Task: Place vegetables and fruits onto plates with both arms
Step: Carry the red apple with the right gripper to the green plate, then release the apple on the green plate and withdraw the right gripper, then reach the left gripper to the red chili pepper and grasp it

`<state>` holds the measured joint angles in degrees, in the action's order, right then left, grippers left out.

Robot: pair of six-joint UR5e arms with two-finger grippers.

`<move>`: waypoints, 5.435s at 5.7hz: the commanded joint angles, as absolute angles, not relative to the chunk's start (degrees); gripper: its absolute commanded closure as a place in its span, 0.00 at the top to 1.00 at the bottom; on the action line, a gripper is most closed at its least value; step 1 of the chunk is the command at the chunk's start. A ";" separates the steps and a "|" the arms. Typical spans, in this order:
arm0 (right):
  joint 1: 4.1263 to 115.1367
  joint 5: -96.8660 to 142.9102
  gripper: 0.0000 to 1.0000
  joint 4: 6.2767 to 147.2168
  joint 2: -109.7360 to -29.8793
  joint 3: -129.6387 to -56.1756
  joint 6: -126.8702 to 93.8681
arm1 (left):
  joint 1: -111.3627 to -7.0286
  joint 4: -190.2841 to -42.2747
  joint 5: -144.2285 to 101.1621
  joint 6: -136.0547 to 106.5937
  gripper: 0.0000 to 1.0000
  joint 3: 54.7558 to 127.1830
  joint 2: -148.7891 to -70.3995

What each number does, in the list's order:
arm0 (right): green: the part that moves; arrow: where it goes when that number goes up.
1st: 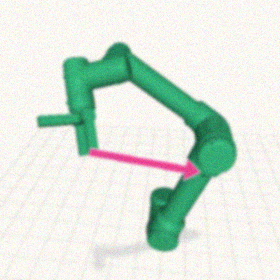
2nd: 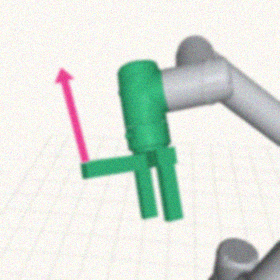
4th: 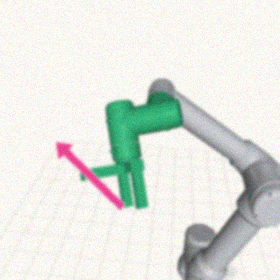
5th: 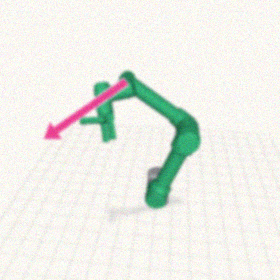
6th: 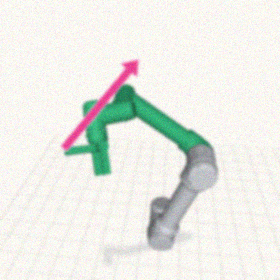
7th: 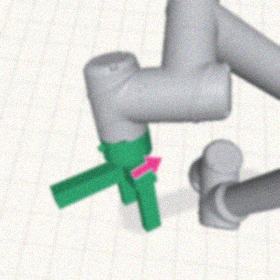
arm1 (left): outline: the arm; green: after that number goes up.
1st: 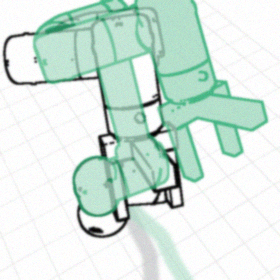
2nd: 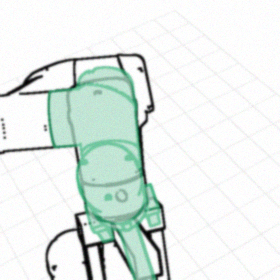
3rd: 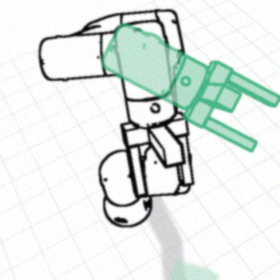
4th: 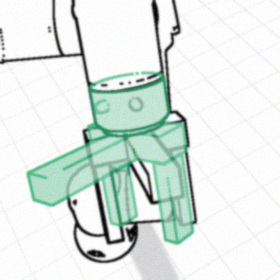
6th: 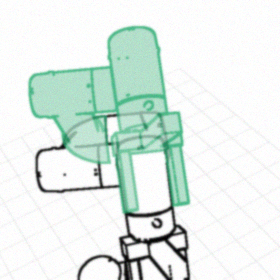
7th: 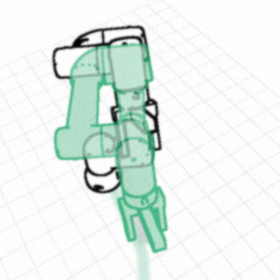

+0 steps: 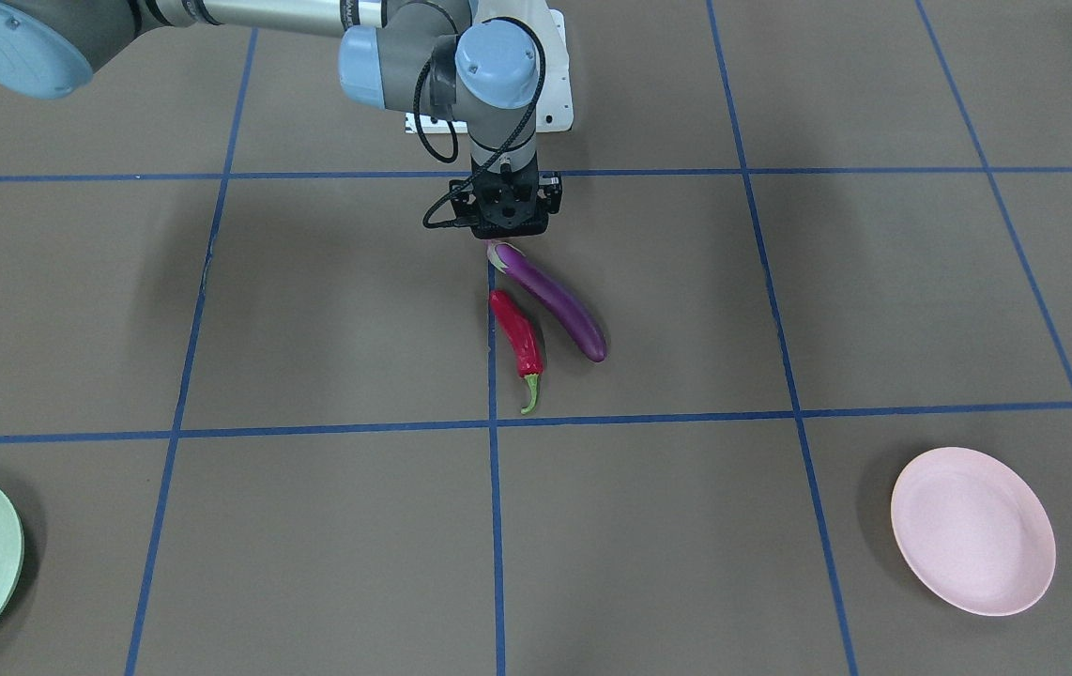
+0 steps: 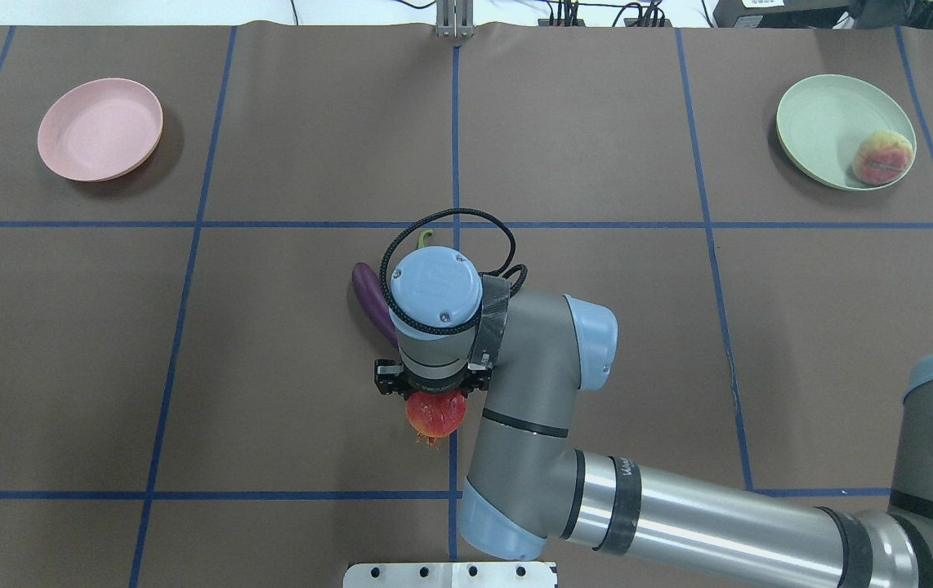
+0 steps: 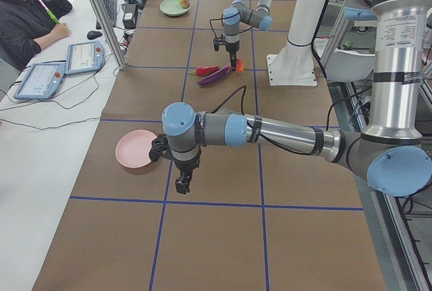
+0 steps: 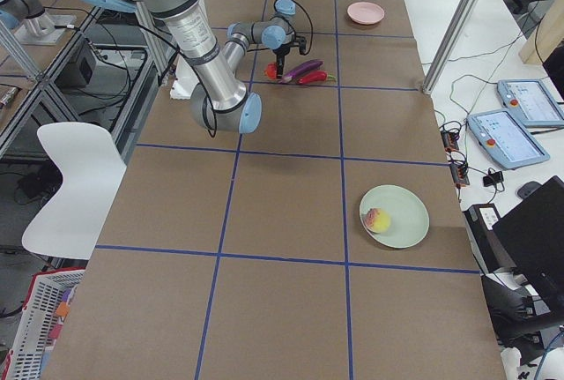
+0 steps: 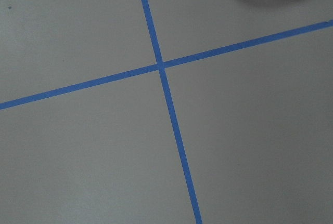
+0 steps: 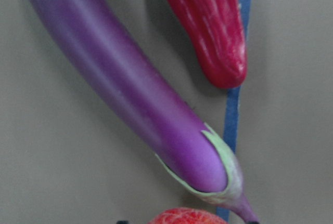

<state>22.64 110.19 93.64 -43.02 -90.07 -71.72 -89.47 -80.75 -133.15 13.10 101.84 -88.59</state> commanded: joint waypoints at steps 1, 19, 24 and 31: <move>32.63 111.70 0.00 99.91 -44.11 -96.30 -61.78 | -89.47 -81.56 -133.24 13.10 1.00 101.87 -88.59; 88.41 136.22 0.99 72.87 -86.70 -83.54 -6.41 | -77.22 -96.86 -138.87 -11.30 1.00 96.84 -104.73; 88.24 136.06 1.00 73.04 -87.89 -85.43 -6.77 | -42.70 -96.50 -121.55 -65.28 1.00 91.18 -130.55; 88.16 136.32 1.00 73.04 -87.54 -85.52 -6.77 | -31.20 -96.42 -104.77 -80.42 0.00 71.10 -143.26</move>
